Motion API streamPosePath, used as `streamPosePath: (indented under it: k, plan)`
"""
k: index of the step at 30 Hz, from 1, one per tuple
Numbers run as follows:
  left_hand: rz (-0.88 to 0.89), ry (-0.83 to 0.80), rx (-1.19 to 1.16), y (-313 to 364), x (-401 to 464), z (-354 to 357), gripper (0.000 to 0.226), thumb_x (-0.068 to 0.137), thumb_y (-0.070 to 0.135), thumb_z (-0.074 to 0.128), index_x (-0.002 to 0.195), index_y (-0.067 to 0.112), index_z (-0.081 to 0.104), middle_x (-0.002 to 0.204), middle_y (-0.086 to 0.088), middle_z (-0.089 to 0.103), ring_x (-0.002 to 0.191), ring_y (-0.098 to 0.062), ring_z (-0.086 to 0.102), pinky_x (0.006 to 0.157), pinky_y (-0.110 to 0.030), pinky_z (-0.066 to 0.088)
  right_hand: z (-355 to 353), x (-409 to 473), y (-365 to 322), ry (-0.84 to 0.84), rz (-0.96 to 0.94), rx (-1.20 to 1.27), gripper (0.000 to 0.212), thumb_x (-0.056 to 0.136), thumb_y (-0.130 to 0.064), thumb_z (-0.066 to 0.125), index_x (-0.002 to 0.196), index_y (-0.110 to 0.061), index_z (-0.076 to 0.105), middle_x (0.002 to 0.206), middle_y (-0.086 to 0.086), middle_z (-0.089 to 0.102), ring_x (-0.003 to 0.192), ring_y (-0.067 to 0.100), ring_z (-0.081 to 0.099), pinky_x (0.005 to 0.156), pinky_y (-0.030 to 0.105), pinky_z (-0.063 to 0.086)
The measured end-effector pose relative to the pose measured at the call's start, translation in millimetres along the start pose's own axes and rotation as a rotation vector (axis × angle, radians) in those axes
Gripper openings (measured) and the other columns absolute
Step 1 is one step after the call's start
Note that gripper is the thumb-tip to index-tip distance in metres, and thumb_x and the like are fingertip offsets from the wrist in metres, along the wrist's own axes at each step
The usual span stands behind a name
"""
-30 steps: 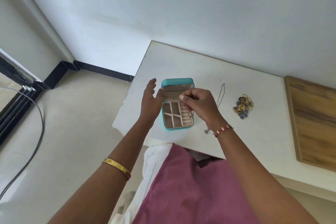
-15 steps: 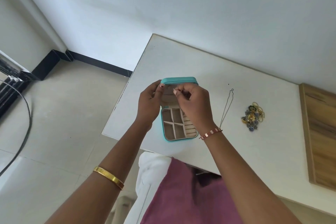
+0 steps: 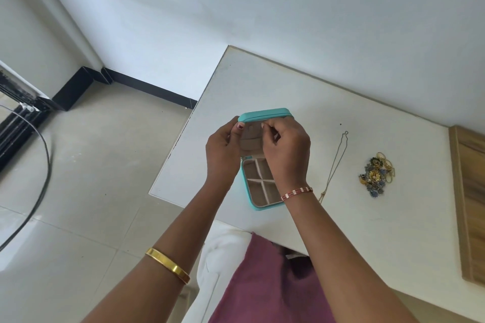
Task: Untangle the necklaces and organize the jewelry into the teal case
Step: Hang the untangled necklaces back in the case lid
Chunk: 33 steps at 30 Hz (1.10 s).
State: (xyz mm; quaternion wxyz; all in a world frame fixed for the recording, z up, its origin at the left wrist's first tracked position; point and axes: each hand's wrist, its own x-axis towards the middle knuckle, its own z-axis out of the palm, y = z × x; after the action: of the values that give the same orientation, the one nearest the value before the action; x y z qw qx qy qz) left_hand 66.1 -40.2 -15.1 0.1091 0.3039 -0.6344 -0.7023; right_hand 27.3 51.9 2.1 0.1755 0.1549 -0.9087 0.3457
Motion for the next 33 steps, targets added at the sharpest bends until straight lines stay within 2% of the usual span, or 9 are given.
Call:
streamPosePath:
  k: [5, 7, 10, 13, 18, 21, 25, 30, 33]
  plan:
    - [0.002, 0.062, 0.003, -4.0, -3.1, 3.8, 0.029, 0.096, 0.025, 0.046, 0.118, 0.017, 0.064, 0.112, -0.008, 0.067, 0.104, -0.028, 0.061, 0.092, -0.049, 0.050, 6.2, 0.6, -1.8, 0.034, 0.054, -0.004, 0.011, 0.079, -0.004, 0.063, 0.068, -0.004, 0.062, 0.067, 0.010, 0.064, 0.061, 0.023, 0.056, 0.058, 0.022, 0.044]
    - [0.001, 0.080, -0.008, -3.9, -4.2, 4.8, 0.028, 0.097, 0.023, 0.046, 0.117, 0.017, 0.064, 0.111, -0.006, 0.067, 0.099, -0.024, 0.061, 0.092, -0.049, 0.050, 6.9, 0.7, -2.4, 0.042, 0.137, 0.070, 0.008, 0.079, -0.005, 0.064, 0.072, -0.003, 0.065, 0.071, 0.009, 0.066, 0.063, 0.019, 0.057, 0.060, 0.022, 0.045]
    - [0.001, 0.087, -0.010, -3.2, -5.1, 5.1, 0.028, 0.096, 0.024, 0.047, 0.117, 0.017, 0.064, 0.112, -0.004, 0.067, 0.103, -0.024, 0.061, 0.093, -0.049, 0.049, 5.2, 3.5, -3.2, 0.035, 0.367, 0.235, 0.006, 0.079, -0.010, 0.067, 0.080, -0.005, 0.071, 0.077, 0.008, 0.070, 0.066, 0.012, 0.057, 0.062, 0.011, 0.043]
    - [0.001, 0.081, -0.013, -3.9, -5.4, 5.2, 0.029, 0.095, 0.025, 0.048, 0.118, 0.016, 0.064, 0.116, -0.005, 0.066, 0.110, -0.025, 0.060, 0.095, -0.049, 0.048, 2.4, 5.3, -3.6, 0.018, 0.474, 0.292, 0.007, 0.079, -0.010, 0.068, 0.082, -0.004, 0.072, 0.078, 0.008, 0.072, 0.064, 0.010, 0.057, 0.061, 0.003, 0.041]
    - [0.012, 0.081, -0.003, -4.7, -5.3, 6.0, 0.028, 0.096, 0.024, 0.047, 0.117, 0.018, 0.064, 0.113, -0.002, 0.067, 0.106, -0.023, 0.061, 0.094, -0.049, 0.049, 0.9, 5.2, -4.7, 0.000, 0.492, 0.275, 0.009, 0.081, -0.009, 0.067, 0.084, -0.003, 0.072, 0.079, 0.007, 0.071, 0.065, 0.009, 0.056, 0.060, 0.001, 0.040]
    - [0.004, 0.085, -0.012, -6.1, -4.3, 5.9, 0.031, 0.095, 0.026, 0.048, 0.120, 0.014, 0.063, 0.119, -0.006, 0.065, 0.113, -0.025, 0.059, 0.097, -0.049, 0.047, 0.1, 4.4, -2.3, -0.010, 0.498, 0.235, 0.008, 0.081, -0.006, 0.065, 0.083, -0.002, 0.072, 0.074, 0.006, 0.068, 0.060, 0.006, 0.050, 0.056, 0.004, 0.037]
    - [0.002, 0.074, -0.016, -7.3, -4.4, 6.8, 0.031, 0.096, 0.026, 0.047, 0.121, 0.014, 0.062, 0.120, -0.006, 0.065, 0.114, -0.026, 0.058, 0.097, -0.048, 0.047, -1.3, -1.1, 1.8, -0.052, 0.465, 0.161, 0.009, 0.081, -0.009, 0.067, 0.084, -0.003, 0.072, 0.079, 0.010, 0.072, 0.063, 0.010, 0.053, 0.053, -0.003, 0.032]
    - [0.003, 0.065, -0.035, -6.2, -5.7, 6.1, 0.031, 0.096, 0.025, 0.046, 0.119, 0.015, 0.063, 0.119, -0.006, 0.066, 0.114, -0.026, 0.058, 0.097, -0.048, 0.047, -7.0, -5.9, 4.6, -0.090, 0.434, 0.145, 0.015, 0.082, -0.013, 0.066, 0.091, -0.003, 0.072, 0.085, 0.010, 0.073, 0.071, 0.015, 0.063, 0.059, -0.002, 0.034]
    - [0.013, 0.064, -0.029, -4.7, -5.4, 5.1, 0.031, 0.096, 0.026, 0.045, 0.118, 0.015, 0.064, 0.118, -0.007, 0.066, 0.112, -0.026, 0.059, 0.095, -0.048, 0.048, -16.2, -12.0, 4.9, -0.103, 0.398, 0.145, 0.015, 0.084, -0.011, 0.063, 0.096, -0.004, 0.071, 0.089, 0.007, 0.072, 0.074, 0.009, 0.061, 0.064, 0.001, 0.040]
